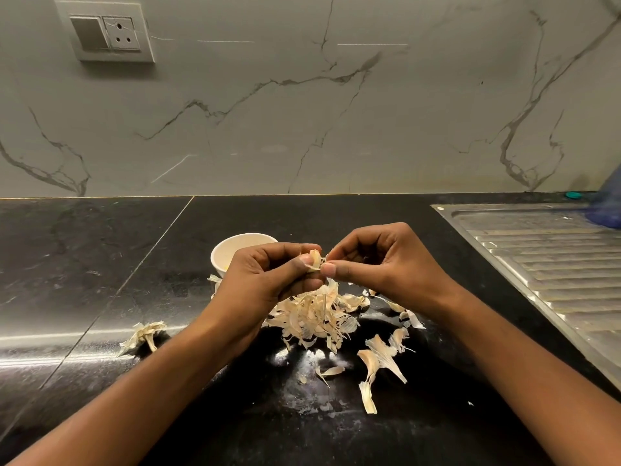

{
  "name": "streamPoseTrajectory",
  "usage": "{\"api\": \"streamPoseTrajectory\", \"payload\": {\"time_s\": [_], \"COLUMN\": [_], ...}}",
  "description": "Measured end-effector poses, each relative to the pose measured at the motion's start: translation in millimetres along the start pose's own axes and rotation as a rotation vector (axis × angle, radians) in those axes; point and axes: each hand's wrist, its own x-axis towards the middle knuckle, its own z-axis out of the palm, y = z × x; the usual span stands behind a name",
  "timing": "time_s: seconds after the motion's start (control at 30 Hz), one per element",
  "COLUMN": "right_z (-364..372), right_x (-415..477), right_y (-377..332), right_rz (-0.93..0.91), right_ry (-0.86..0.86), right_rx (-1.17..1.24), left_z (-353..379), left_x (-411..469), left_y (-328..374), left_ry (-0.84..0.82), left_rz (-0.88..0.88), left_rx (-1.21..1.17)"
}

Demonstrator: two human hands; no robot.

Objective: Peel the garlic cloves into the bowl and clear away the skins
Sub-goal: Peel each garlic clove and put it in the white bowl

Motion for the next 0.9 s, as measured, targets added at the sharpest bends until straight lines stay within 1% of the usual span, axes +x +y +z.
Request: {"api": "streamPoseTrajectory", "payload": {"time_s": [0.07, 0.2, 0.4, 0.5, 0.6, 0.67, 0.8, 0.9], "right_z": [1.9, 3.5, 5.4, 3.9, 1.6, 0.8, 0.9, 0.0], "right_x": [-0.4, -1.0, 0.6, 1.3, 2.2, 2.8, 3.2, 4.2], "right_y": [-0.2, 2.1, 5.7, 7.4, 7.2, 7.6, 9.5, 9.1], "right_rz": [-0.021, -0.043, -0.101, -0.089, -0.066, -0.056, -0.042, -0.034], "right_ry": [-0.012, 0.005, -0.004, -0.011, 0.005, 0.002, -0.056, -0.068], "right_rx": [-0.027, -0.06, -0.166, -0.127, -0.045, -0.037, -0.032, -0.015], "left_z": [-0.6, -2.3, -1.8, -2.7, -2.8, -1.7, -2.0, -1.6], "left_x": [-0.8, -1.3, -1.8, -2.1, -3.3, -4.2, -4.2, -5.2], "left_y": [0.5, 0.6, 1.2, 2.4, 2.2, 2.3, 2.0, 2.4], "left_ry": [0.0, 0.002, -0.003, -0.008, -0.004, 0.006, -0.001, -0.005], "left_rz": [0.008, 0.057, 0.045, 0.072, 0.144, 0.17, 0.196, 0.19], "left_rx": [-0.011, 0.074, 0.077, 0.086, 0.176, 0.218, 0.258, 0.251]}}
